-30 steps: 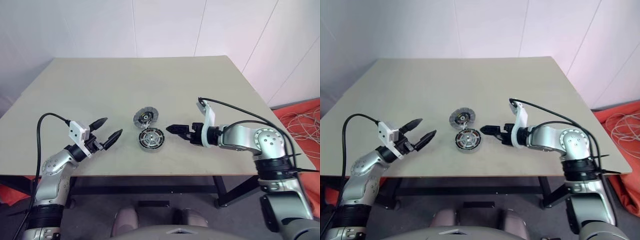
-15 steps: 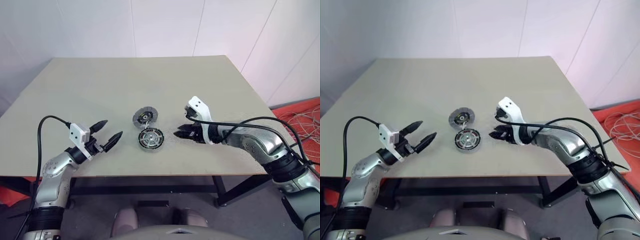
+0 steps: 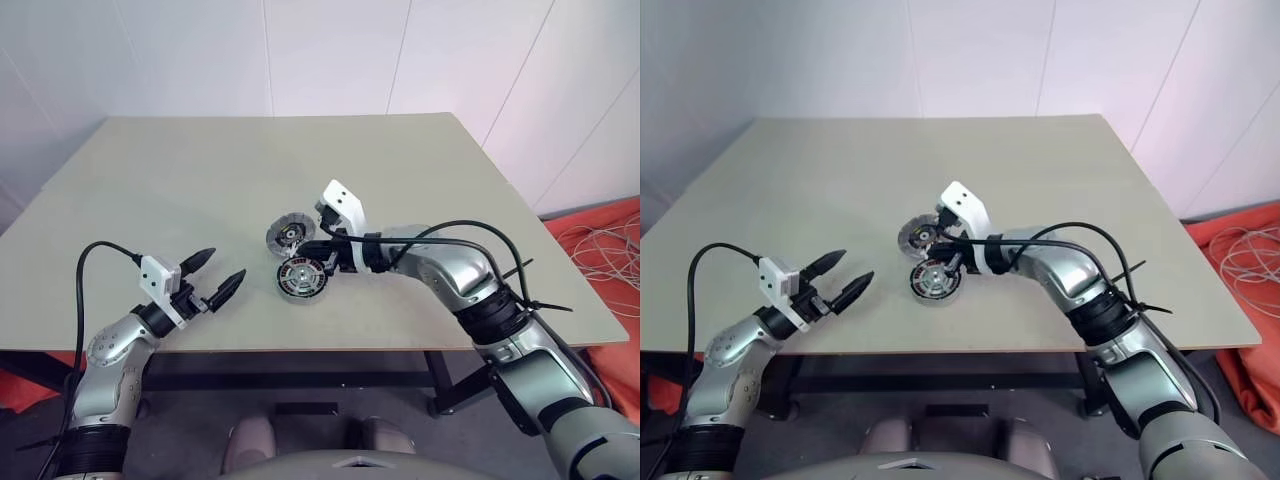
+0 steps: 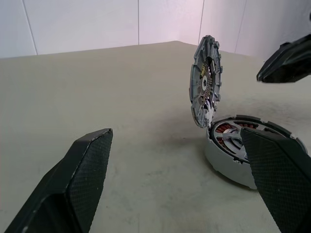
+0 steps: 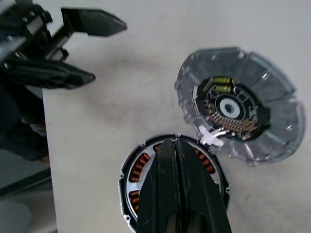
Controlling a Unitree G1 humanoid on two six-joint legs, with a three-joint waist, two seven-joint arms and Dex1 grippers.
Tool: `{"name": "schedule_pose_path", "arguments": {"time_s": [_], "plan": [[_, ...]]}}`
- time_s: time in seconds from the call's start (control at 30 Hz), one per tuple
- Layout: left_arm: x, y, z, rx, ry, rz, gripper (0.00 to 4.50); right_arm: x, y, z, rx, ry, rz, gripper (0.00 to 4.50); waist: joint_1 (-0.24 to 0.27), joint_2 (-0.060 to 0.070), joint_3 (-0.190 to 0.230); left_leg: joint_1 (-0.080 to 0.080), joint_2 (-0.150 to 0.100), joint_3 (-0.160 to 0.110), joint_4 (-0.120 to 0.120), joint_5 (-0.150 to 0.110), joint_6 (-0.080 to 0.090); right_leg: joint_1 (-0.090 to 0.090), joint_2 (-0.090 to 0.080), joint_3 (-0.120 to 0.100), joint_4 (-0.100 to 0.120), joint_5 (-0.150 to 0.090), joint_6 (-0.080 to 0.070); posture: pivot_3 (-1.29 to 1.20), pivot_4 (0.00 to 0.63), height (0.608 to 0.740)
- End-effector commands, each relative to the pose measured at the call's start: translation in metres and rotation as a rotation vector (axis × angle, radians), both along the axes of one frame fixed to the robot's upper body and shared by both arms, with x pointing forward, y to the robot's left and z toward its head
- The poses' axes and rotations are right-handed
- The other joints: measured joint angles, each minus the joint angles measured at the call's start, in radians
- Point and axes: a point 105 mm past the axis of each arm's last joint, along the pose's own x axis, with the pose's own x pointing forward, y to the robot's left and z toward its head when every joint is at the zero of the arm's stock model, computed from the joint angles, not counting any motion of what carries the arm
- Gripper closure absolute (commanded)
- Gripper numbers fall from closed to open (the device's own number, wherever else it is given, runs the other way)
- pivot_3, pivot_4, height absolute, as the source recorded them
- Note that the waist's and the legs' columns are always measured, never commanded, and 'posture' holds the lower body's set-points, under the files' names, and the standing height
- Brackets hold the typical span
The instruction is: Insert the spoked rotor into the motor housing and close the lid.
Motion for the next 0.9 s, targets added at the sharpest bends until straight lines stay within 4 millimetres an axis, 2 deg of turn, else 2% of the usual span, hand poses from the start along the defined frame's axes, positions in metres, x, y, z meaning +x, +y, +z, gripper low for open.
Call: {"name": "schedule_pose_path", "arguments": {"time_s": [0.03,0.17,0.27,0.43,0.57,0.63,0.77,0.9], "plan": [[0.0,-0.003,0.015,0.008,-0.065,-0.008,0.0,0.0,-0.001,-0.015,-0.023,0.002,0.014,4.47,0.0,0.0,0.0,0.001,0.0,0.0,0.0,0.0,0.0,0.0,0.0,0.0,0.0,0.0,0.0,0.0,0.0,0.74],[0.001,-0.004,0.016,0.005,-0.067,-0.009,0.0,-0.005,-0.003,-0.045,-0.062,0.076,0.009,4.47,-0.002,0.0,0.0,0.003,0.0,0.0,0.0,0.0,0.0,0.002,0.0,0.001,0.0,0.0,0.0,0.0,0.0,0.74],[0.001,-0.005,0.016,0.005,-0.068,-0.01,0.0,-0.006,-0.004,-0.054,-0.086,0.088,0.011,4.47,-0.006,0.0,0.0,0.006,0.0,0.0,-0.001,0.0,0.0,0.005,0.0,0.002,0.001,0.0,0.0,0.0,0.0,0.74],[0.002,-0.004,0.018,0.007,-0.071,-0.008,0.0,-0.004,-0.003,-0.032,-0.073,0.019,0.053,4.47,-0.01,0.0,0.0,0.008,0.0,-0.001,0.0,0.0,0.0,0.008,0.0,0.002,0.0,0.0,0.0,0.0,0.0,0.74],[0.003,-0.004,0.017,0.005,-0.07,-0.008,0.0,-0.01,-0.008,0.01,-0.08,-0.077,0.196,4.47,-0.004,0.0,0.0,0.008,0.0,-0.001,0.001,0.0,0.0,0.006,0.0,0.002,0.0,0.0,0.0,0.0,0.0,0.74],[0.003,-0.005,0.017,0.004,-0.07,-0.008,0.0,-0.013,-0.014,0.019,-0.135,-0.124,0.268,4.47,-0.003,0.0,0.0,0.007,0.0,-0.001,0.001,0.0,0.0,0.006,0.0,0.002,0.0,0.0,0.0,0.0,0.0,0.74],[0.004,-0.005,0.017,0.002,-0.072,-0.007,0.0,-0.015,-0.029,0.024,-0.296,-0.204,0.413,3.23,-0.001,-0.001,0.0,0.008,0.001,0.0,0.0,0.0,0.0,0.007,0.0,0.002,0.002,0.0,0.0,0.0,0.0,0.74],[0.005,-0.005,0.017,0.0,-0.074,-0.003,0.0,-0.009,-0.033,0.027,-0.43,-0.307,0.533,1.81,-0.003,-0.001,0.0,0.006,0.001,0.0,0.0,0.0,0.0,0.005,0.0,0.002,0.002,0.0,0.0,0.0,0.0,0.74]]}}
